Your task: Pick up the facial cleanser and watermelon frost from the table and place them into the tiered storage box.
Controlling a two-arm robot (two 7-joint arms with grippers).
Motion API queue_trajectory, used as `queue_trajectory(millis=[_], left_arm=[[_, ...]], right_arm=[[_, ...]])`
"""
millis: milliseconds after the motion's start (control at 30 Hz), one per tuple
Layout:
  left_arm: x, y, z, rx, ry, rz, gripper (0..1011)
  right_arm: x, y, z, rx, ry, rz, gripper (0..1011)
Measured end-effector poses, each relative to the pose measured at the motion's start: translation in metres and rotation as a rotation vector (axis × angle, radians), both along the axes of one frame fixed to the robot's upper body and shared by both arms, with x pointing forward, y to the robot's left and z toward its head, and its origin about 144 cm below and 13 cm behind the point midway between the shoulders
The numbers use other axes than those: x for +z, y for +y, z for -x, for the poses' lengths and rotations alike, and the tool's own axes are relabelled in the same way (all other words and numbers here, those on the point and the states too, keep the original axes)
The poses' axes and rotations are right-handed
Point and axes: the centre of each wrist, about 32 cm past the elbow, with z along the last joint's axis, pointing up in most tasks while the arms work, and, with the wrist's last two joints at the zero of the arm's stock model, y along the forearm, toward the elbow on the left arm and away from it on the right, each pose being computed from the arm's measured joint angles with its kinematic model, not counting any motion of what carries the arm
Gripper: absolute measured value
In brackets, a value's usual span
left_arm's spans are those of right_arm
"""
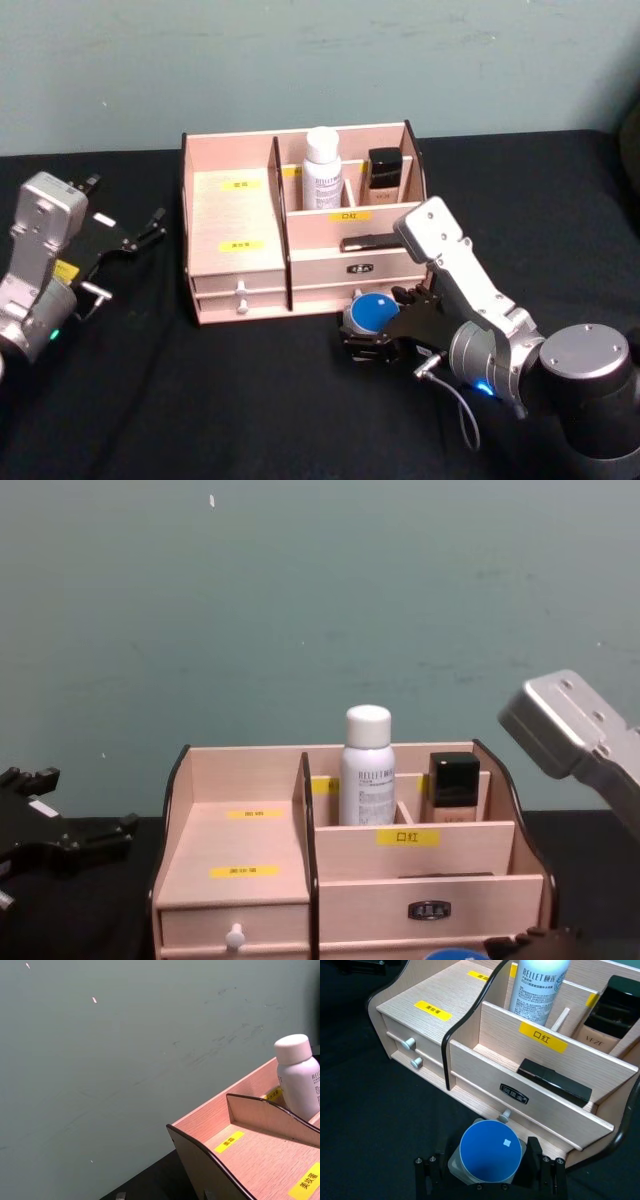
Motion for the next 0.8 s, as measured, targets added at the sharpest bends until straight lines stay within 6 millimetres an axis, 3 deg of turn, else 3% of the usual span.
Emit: queue_trajectory(millis=[333, 467, 733, 800], left_arm=[[0.0, 0.0, 0.0, 0.0, 0.0, 0.0, 1010], [0.0, 0.0, 0.0, 0.0, 0.0, 0.0, 1010], [0.0, 0.0, 0.0, 0.0, 0.0, 0.0, 1010], [0.0, 0.0, 0.0, 0.0, 0.0, 0.0, 1010]], right_arm=[[-0.0002, 0.0002, -0.0004, 0.003, -0.001, 0.0, 1002], [-0.0001, 0.0002, -0.0003, 0.002, -0.001, 0.0, 942], [0.0, 0.0001, -0.0001, 0.002, -0.001, 0.001, 729], [-0.0001, 0.0001, 0.0, 0.002, -0.001, 0.001, 726]])
